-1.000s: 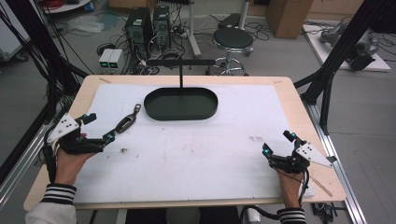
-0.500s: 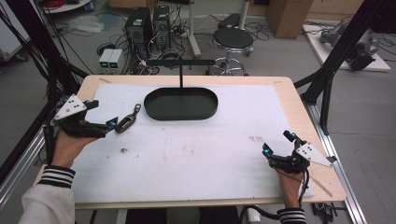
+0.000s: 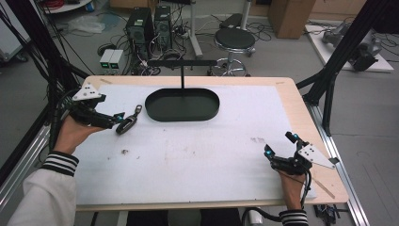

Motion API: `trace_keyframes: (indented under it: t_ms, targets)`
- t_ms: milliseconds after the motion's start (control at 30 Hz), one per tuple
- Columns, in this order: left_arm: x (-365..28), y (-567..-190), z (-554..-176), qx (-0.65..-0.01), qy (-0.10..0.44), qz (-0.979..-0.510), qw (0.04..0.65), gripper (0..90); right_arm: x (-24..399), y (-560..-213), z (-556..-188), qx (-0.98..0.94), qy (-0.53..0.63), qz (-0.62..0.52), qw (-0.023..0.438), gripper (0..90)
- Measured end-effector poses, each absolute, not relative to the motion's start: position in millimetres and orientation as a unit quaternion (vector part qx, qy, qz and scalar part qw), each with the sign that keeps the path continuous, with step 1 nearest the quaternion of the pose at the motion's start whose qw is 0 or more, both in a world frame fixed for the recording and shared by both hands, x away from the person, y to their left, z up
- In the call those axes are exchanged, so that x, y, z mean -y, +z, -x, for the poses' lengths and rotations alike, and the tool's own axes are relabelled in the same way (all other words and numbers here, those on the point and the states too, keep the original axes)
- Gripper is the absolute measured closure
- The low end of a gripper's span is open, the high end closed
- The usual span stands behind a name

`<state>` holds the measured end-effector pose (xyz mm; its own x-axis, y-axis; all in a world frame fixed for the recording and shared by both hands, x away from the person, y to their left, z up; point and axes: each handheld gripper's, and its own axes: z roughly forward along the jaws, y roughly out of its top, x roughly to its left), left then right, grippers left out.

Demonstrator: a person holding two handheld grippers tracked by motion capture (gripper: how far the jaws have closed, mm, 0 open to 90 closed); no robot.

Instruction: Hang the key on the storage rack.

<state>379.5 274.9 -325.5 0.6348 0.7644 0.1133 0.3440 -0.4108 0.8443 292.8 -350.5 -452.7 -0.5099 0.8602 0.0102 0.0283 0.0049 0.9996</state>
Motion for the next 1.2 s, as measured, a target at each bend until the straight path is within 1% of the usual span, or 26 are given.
trace_keyframes:
  t_ms: [267, 400, 533, 667, 833, 1200]
  targets:
    - [-261, -329, -403, -0.355, 0.221, -0.837, 0.352, 2.6, 350, -453, -293, -0.620, 0.609, -0.358, 0.342, 0.3]
    - [-257, -333, -411, -0.362, 0.208, -0.846, 0.333, 2.6, 350, -453, -293, -0.620, 0.609, -0.358, 0.342, 0.3]
    - [-253, -340, -422, -0.371, 0.188, -0.855, 0.310, 2.6, 350, -453, -293, -0.622, 0.607, -0.356, 0.344, 0.3]
    - [-247, -349, -432, -0.376, 0.174, -0.868, 0.272, 2.6, 350, -453, -293, -0.621, 0.608, -0.356, 0.344, 0.3]
    - [-243, -363, -443, -0.392, 0.148, -0.874, 0.247, 2.6, 350, -453, -293, -0.621, 0.607, -0.356, 0.344, 0.3]
    - [-243, -382, -456, -0.418, 0.121, -0.878, 0.199, 2.7, 350, -453, -293, -0.622, 0.606, -0.356, 0.345, 0.3]
